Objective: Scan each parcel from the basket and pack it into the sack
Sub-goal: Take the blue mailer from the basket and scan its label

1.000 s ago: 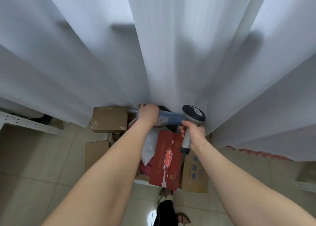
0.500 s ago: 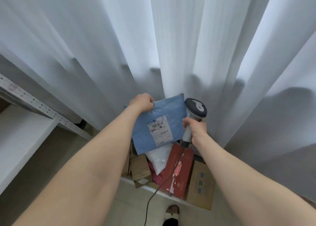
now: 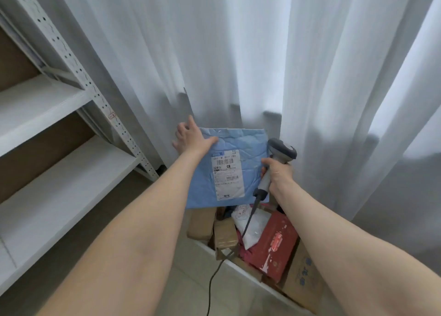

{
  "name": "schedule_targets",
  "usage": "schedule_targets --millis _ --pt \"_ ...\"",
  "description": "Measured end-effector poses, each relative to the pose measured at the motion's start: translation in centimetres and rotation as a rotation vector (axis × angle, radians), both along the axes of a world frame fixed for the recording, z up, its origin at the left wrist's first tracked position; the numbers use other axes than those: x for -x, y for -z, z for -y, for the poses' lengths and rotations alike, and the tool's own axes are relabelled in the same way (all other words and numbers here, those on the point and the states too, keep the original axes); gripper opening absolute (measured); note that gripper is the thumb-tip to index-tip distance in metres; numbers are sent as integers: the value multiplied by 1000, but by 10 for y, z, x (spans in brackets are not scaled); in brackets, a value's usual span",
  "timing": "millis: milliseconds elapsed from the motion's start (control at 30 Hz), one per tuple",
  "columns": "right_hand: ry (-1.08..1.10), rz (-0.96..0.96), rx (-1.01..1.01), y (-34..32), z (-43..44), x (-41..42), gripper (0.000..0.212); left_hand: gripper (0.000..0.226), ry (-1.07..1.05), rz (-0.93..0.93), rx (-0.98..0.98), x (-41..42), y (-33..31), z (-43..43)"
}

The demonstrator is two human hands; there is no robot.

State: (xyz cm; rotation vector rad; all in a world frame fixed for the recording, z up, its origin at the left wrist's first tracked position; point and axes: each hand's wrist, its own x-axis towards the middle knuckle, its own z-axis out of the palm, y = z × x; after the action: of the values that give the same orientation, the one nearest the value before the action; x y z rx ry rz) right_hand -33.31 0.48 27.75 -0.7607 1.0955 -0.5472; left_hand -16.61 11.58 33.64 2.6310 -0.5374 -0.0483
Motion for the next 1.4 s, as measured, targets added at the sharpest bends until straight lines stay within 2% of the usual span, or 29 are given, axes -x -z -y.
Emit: schedule_targets --millis 33,67,100,167,233,300,433,500,633,767,1400 --pt "16 -6 3 -5 -3 -4 16 108 -87 -179 130 -3 1 -14" --pt "33 -14 6 -10 -6 -8 16 115 -134 -379 277 -7 4 -27" --pt "50 -17 11 -15 -8 -13 16 109 -147 -575 411 -11 8 -41" --pt "81 -22 21 -25 -14 -21 17 73 -114 -894 504 -10 18 -69" --pt "91 -21 30 -32 -20 -29 15 56 -97 -995 496 -11 27 -87" --pt "77 2 43 -36 -28 -36 15 54 -124 -991 553 -16 30 -94" --pt "-8 -36 121 -45 -42 -45 15 52 -214 -840 692 -27 26 -93" --pt "-122 -32 139 -50 -50 -46 12 51 -245 -762 683 -32 26 -91" --pt "-487 -61 205 -61 -66 -42 14 48 -280 -641 625 -45 27 -87" --pt "-648 -102 278 -65 -72 -38 18 38 -335 -535 563 -56 26 -85" --pt "-731 -118 276 -80 -67 -43 20 37 -379 -498 582 -71 17 -87"
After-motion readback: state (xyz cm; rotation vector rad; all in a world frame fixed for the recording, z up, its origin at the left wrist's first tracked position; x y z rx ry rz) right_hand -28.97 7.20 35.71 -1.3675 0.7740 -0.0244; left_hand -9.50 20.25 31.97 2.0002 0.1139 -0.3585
